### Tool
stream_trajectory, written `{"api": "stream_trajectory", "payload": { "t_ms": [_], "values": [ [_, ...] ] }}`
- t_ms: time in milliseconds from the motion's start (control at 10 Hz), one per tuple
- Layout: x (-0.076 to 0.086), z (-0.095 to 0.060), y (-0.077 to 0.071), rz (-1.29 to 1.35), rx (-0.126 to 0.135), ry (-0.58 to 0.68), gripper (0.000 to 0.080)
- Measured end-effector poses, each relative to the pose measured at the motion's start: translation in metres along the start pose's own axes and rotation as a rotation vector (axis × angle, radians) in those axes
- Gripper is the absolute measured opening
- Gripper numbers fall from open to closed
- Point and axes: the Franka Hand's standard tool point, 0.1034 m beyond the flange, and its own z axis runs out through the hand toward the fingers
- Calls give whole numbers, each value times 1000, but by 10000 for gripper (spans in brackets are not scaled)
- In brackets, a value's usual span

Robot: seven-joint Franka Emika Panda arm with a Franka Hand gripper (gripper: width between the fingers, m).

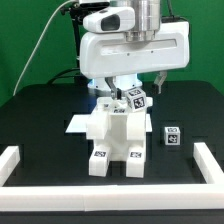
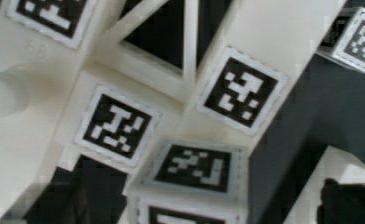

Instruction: Assemble chair

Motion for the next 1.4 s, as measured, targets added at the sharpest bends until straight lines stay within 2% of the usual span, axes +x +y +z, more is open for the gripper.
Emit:
{"api": "stream_trajectory", "payload": {
  "t_ms": [200, 300, 500, 700, 800, 1300, 1400],
  "values": [
    [4, -4, 1, 54, 49, -33, 649],
    [2, 2, 1, 56, 50, -43, 649],
    [2, 4, 0, 56, 47, -40, 649],
    [2, 4, 0, 56, 47, -41, 381],
    [2, 4, 0, 56, 47, -41, 284],
    [2, 4, 0, 93, 47, -42, 285],
    [3, 4, 0, 173, 45, -43, 285]
  ]
}}
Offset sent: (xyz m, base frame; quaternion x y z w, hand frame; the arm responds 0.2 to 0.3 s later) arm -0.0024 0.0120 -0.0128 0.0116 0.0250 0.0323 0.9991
